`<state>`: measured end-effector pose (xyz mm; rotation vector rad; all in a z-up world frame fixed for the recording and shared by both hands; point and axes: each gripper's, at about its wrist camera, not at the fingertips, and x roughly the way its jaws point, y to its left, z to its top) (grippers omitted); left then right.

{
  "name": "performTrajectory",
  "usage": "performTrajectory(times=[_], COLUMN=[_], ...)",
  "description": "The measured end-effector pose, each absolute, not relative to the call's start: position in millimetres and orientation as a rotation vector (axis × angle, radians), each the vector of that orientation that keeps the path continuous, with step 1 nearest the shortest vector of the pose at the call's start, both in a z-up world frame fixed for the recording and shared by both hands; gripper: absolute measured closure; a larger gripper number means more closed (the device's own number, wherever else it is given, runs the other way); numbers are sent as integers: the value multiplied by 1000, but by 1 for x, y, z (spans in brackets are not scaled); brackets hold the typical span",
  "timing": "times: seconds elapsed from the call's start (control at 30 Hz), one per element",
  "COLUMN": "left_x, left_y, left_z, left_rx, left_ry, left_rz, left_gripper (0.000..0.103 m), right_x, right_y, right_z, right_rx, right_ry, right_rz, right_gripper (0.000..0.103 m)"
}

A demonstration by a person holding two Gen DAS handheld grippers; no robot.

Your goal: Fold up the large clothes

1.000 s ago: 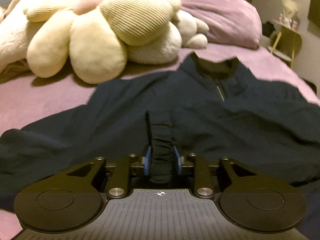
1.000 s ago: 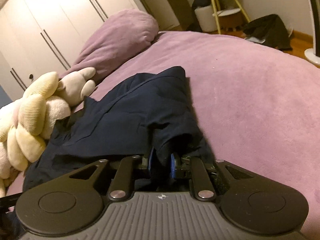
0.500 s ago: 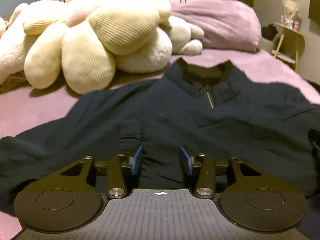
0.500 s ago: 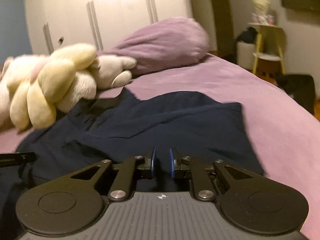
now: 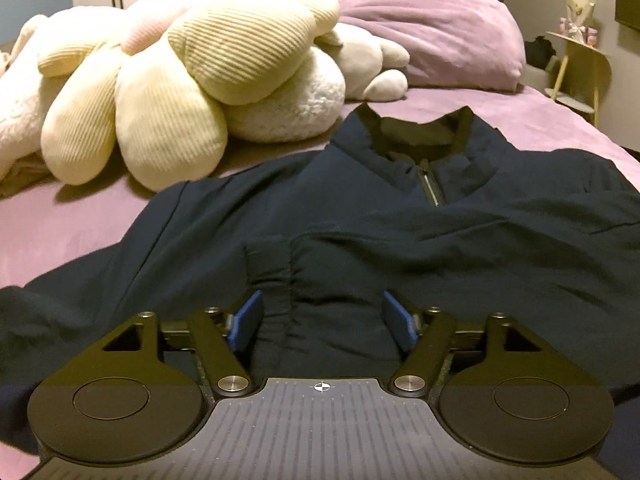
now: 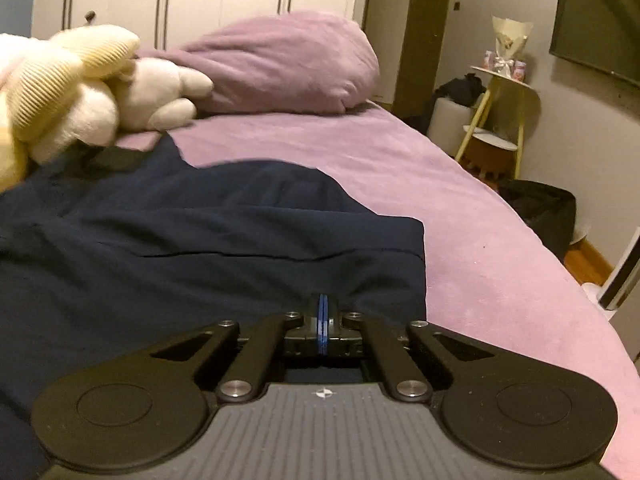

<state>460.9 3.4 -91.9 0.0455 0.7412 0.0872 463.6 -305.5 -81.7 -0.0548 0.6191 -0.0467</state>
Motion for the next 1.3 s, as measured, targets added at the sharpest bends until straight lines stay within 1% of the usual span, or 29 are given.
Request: performTrajectory(times=[0.1,0.2,0.3,0.4,0.53,0.6,0.63,0.73,0.8,0.83,0.9,1.03,1.17,1.3], left_x=[462,465,464,463,460,456,455,451,452,453,455,453,424,365], left_y=[10,15,13,16,20,22,23,26,28,30,34,38,59,116], left_z=[-97,-101,-102,-103,-97,-94,-94,-96,-100,-102,-104,-101,-79,-50], left_rx=[12,-52,-29,-34,-49,-59,-69,-77,-65,-68,-84,-94,-165,-212], left_ry=[756,778,769,768,781,779,778,776,775,778,783,790,779,712], left_rz=[91,105,110,107,118,122,122,114,105,97,94,90,85,88], left_gripper=[18,14,11,9,8,8,8,8,5,4,0,0,0,0], right_x=[432,415,414,418,422,422,421,413,414,417,423,427,426,422], right_y=[-311,-320,-331,-326,-325,-320,-316,-294,-274,-264,-249,-247,-246,-233], right_z=[-77,-90,-99,-101,-99,-88,-81,-67,-73,-80,-98,-109,-107,-88], right_rx=[-16,-58,-29,-62,-69,-68,-58,-27,-57,-80,-137,-165,-189,-226], right_ry=[601,612,605,602,606,631,631,608,630,649,694,673,677,713], right_rz=[27,32,38,13,8,-19,-29,45,93,114,116,111,117,28], right_gripper=[103,103,103,103,103,103,98,98,98,98,98,98,98,95])
